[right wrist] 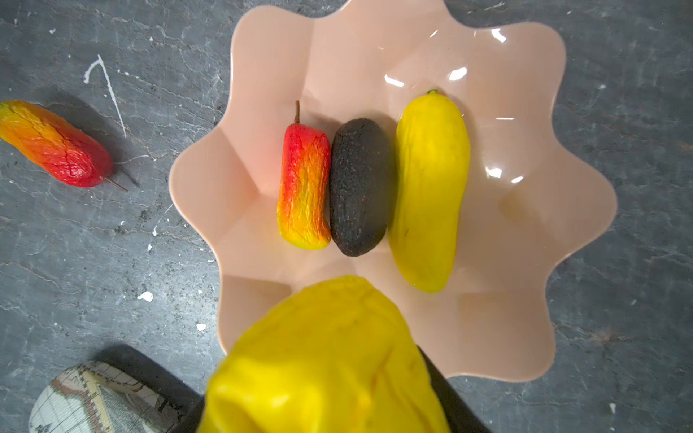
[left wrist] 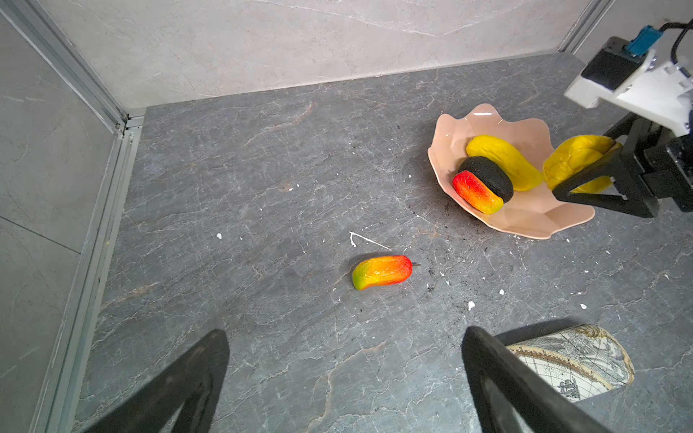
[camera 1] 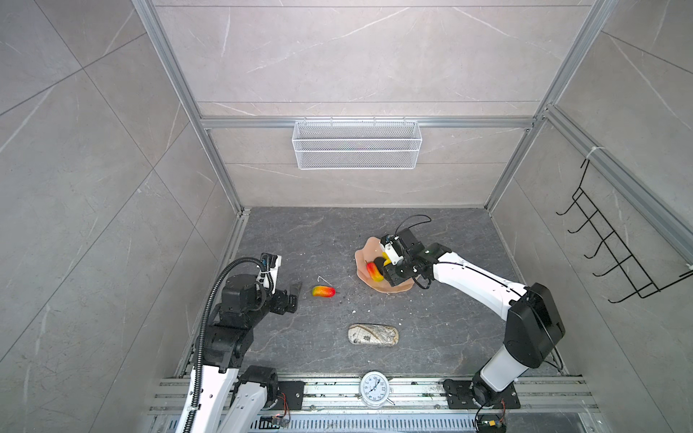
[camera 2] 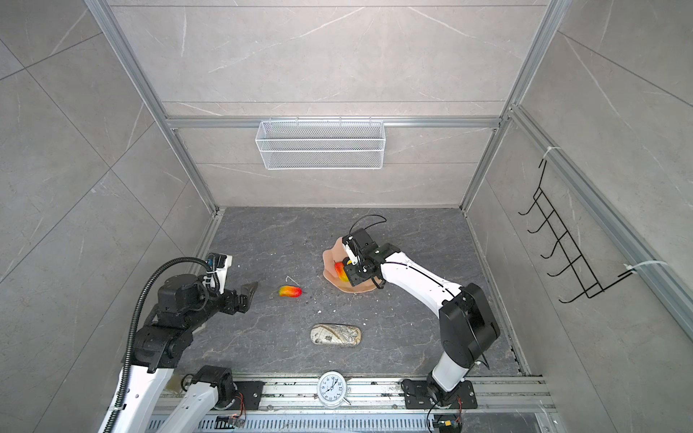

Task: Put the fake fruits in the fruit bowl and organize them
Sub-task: 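Carry the yellow apple with the right gripper into the pink bowl, then open the right gripper to release the apple in the bowl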

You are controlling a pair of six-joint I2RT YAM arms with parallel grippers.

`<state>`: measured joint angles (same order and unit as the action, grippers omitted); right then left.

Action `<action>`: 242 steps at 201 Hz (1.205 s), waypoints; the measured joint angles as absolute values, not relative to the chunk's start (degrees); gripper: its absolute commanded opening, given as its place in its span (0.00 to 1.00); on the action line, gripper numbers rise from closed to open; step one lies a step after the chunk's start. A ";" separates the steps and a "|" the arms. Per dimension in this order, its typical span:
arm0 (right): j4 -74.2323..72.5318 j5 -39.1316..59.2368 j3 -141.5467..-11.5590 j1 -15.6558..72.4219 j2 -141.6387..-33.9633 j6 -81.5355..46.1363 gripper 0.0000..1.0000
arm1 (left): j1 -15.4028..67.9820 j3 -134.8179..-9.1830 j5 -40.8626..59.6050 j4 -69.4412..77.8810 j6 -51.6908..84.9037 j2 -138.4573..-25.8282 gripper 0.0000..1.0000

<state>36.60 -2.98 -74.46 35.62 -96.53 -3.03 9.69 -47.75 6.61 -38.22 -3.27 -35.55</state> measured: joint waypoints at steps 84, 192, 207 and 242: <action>36.07 -2.59 -73.34 35.40 -102.00 -3.07 0.47 | 9.69 -47.75 6.61 -38.22 -3.27 -35.57 1.00; 34.39 -3.36 -73.32 34.57 -104.73 -4.38 0.71 | 9.72 -47.75 6.61 -38.22 -3.27 -35.57 1.00; 34.41 -3.68 -73.32 34.57 -104.73 -4.51 0.73 | 9.69 -47.75 6.61 -38.22 -3.29 -35.59 1.00; 34.44 -4.12 -73.47 34.57 -104.73 -4.51 0.80 | 9.69 -47.75 6.61 -38.22 -3.29 -35.62 1.00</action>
